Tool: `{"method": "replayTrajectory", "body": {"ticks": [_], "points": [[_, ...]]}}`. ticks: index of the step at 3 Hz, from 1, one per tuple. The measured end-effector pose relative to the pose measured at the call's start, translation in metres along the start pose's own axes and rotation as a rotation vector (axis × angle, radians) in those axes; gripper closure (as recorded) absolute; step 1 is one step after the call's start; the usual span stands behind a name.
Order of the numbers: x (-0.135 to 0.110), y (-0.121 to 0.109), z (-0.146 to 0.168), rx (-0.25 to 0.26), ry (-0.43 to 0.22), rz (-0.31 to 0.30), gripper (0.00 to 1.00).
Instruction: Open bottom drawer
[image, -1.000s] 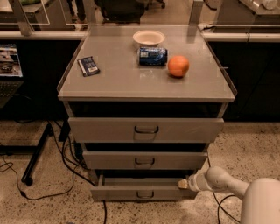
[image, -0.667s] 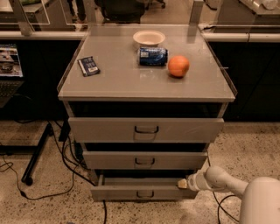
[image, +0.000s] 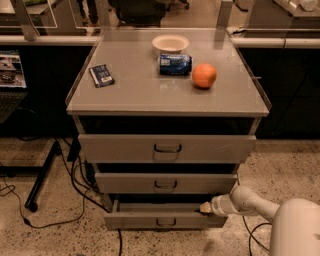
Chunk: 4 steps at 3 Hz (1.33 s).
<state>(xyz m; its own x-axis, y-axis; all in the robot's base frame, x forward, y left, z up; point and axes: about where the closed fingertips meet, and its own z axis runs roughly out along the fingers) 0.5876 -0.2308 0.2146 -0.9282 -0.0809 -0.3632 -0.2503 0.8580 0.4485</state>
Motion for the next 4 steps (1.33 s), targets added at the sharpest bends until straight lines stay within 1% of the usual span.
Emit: {"method": "replayTrajectory", "body": {"ticks": [1, 2, 3, 4], "points": [[0.002, 0.002, 0.004, 0.009, 0.006, -0.009, 1.00], [0.007, 0.001, 0.013, 0.030, 0.019, -0.018, 1.00], [0.007, 0.001, 0.018, 0.035, 0.037, -0.025, 1.00], [0.015, -0.010, 0.021, 0.024, 0.114, -0.015, 1.00]]}}
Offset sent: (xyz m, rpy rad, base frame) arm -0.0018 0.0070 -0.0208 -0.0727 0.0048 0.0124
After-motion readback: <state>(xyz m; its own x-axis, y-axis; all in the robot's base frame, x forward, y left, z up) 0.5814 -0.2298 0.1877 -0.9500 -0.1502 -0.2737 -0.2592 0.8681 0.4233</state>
